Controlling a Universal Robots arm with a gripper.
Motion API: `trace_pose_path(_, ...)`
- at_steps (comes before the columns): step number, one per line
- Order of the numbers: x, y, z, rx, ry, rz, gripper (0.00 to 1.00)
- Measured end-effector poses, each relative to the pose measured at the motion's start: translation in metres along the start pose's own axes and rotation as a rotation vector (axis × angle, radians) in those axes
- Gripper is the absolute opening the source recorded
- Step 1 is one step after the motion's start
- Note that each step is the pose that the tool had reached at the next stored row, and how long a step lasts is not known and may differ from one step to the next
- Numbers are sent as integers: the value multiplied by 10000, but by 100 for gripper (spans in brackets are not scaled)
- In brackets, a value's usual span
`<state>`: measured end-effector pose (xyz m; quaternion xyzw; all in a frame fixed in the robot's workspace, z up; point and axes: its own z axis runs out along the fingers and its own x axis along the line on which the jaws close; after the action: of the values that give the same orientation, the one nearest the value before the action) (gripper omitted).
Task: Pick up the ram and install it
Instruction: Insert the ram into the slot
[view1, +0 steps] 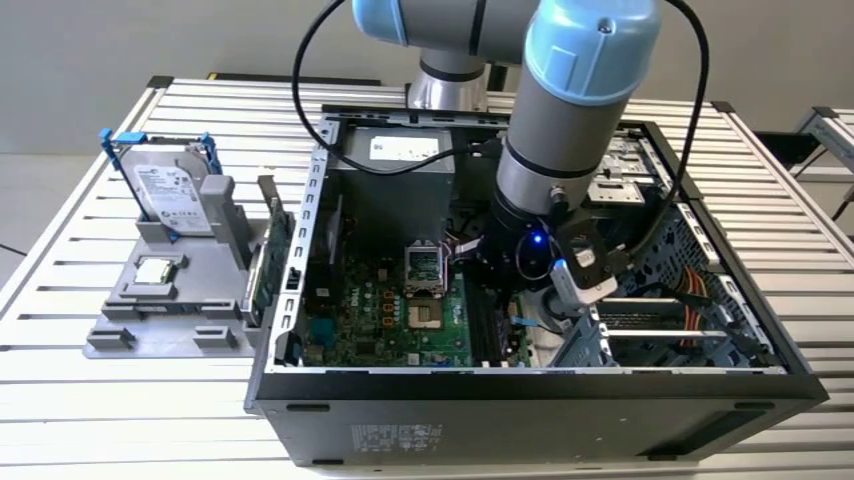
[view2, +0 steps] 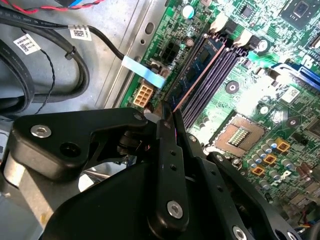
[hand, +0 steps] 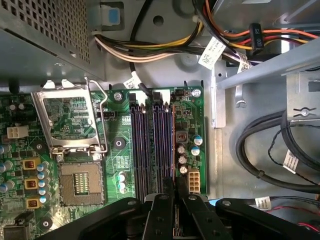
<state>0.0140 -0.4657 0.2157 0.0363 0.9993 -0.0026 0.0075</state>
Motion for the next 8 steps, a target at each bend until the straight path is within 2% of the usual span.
trace_pose_path(3,1,0,3,-58,4,-1,0)
trace_pose_path(7,1,0,14,-423,31,5,0)
trace_pose_path(8,1,-2,16,-467,34,6,0)
